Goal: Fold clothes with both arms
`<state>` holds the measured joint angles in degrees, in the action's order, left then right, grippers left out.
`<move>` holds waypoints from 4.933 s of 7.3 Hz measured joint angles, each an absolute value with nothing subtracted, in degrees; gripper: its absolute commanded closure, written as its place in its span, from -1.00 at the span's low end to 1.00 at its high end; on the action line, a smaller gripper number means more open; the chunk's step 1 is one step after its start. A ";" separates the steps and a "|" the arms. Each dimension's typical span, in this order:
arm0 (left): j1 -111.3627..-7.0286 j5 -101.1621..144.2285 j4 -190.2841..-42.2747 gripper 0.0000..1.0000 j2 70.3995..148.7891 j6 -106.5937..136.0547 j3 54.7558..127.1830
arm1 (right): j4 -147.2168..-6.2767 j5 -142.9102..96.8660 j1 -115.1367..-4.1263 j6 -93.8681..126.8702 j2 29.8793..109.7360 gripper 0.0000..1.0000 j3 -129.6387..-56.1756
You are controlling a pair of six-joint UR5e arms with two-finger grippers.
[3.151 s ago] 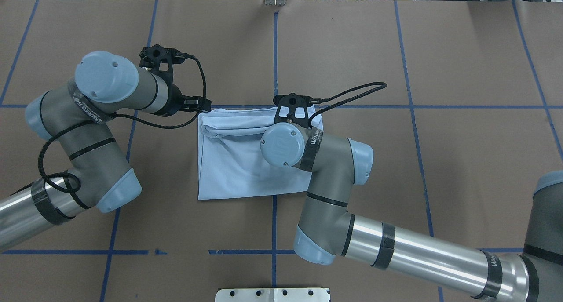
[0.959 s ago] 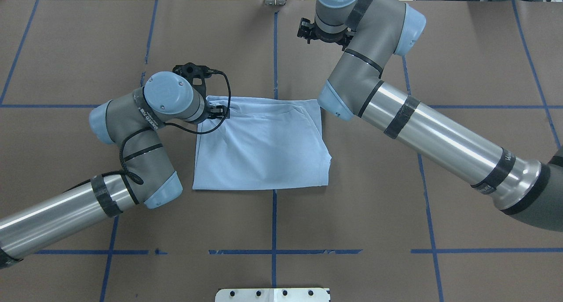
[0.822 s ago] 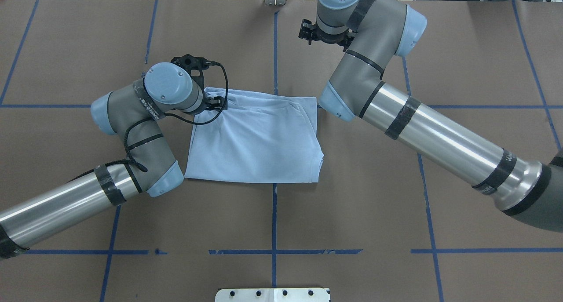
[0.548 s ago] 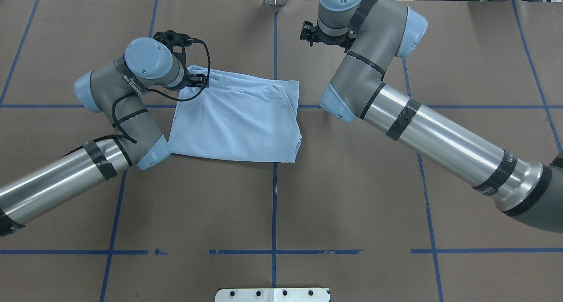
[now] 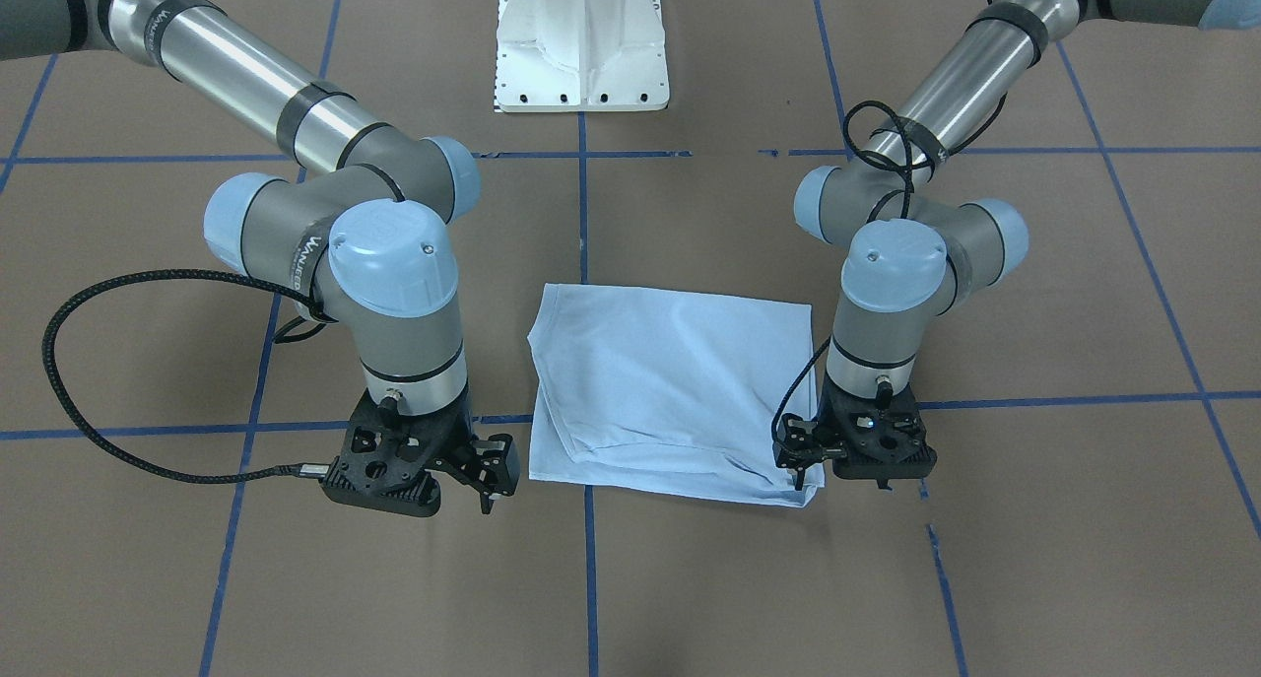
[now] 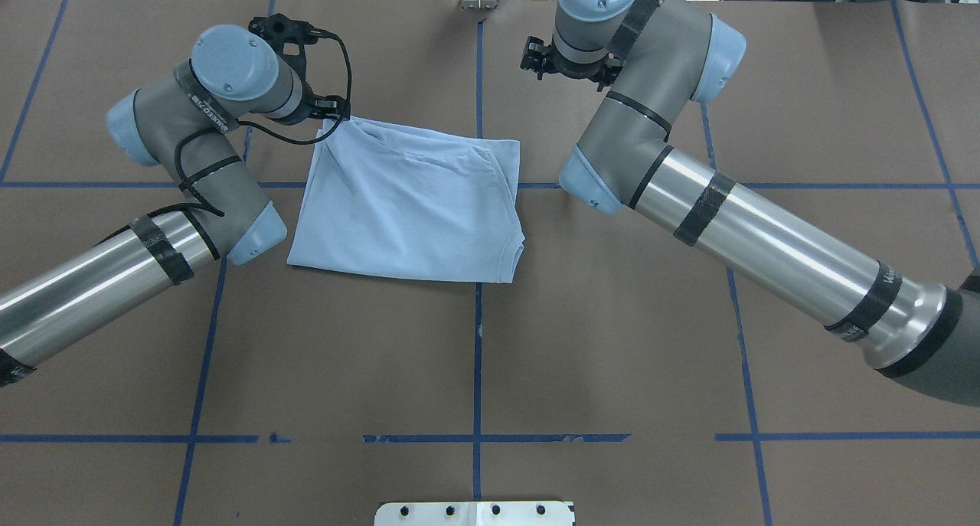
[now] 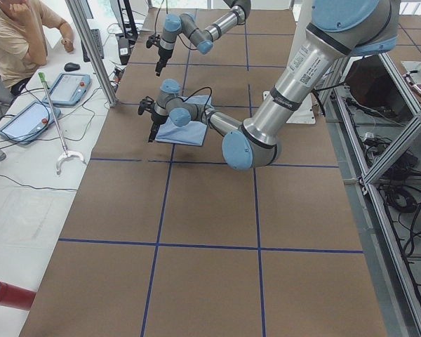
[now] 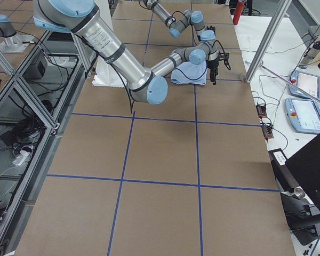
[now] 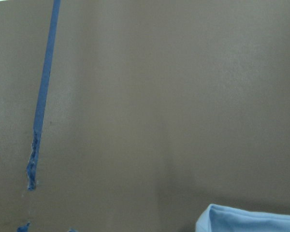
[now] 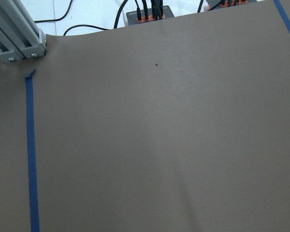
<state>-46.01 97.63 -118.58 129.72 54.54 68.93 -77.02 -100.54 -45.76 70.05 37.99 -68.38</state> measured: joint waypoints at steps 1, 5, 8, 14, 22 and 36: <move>-45.97 97.59 -118.64 -1.00 129.86 54.42 68.00 | -76.91 -100.55 -45.73 70.05 38.14 -1.00 -68.38; -45.69 97.43 -120.08 -1.00 130.51 53.92 64.36 | -76.73 -100.62 -45.70 70.01 38.57 -1.00 -68.38; -45.76 97.36 -121.70 -1.00 130.52 53.59 63.46 | -76.73 -100.89 -45.71 69.92 38.65 -1.00 -68.38; -59.04 109.64 -119.11 -1.00 119.66 34.01 80.44 | -82.74 -120.43 -59.73 47.30 52.55 -1.00 -81.24; -91.16 130.03 -106.97 -1.00 94.09 -7.50 90.54 | -95.83 -130.27 -86.21 2.52 94.54 -1.00 -102.22; -91.78 131.39 -90.89 -1.00 86.09 -9.59 95.10 | -95.65 -132.87 -88.78 2.80 102.29 -1.00 -107.95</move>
<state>-91.78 131.39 -90.89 86.09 -9.59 95.10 -95.65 -132.87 -88.78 2.80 102.29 -107.95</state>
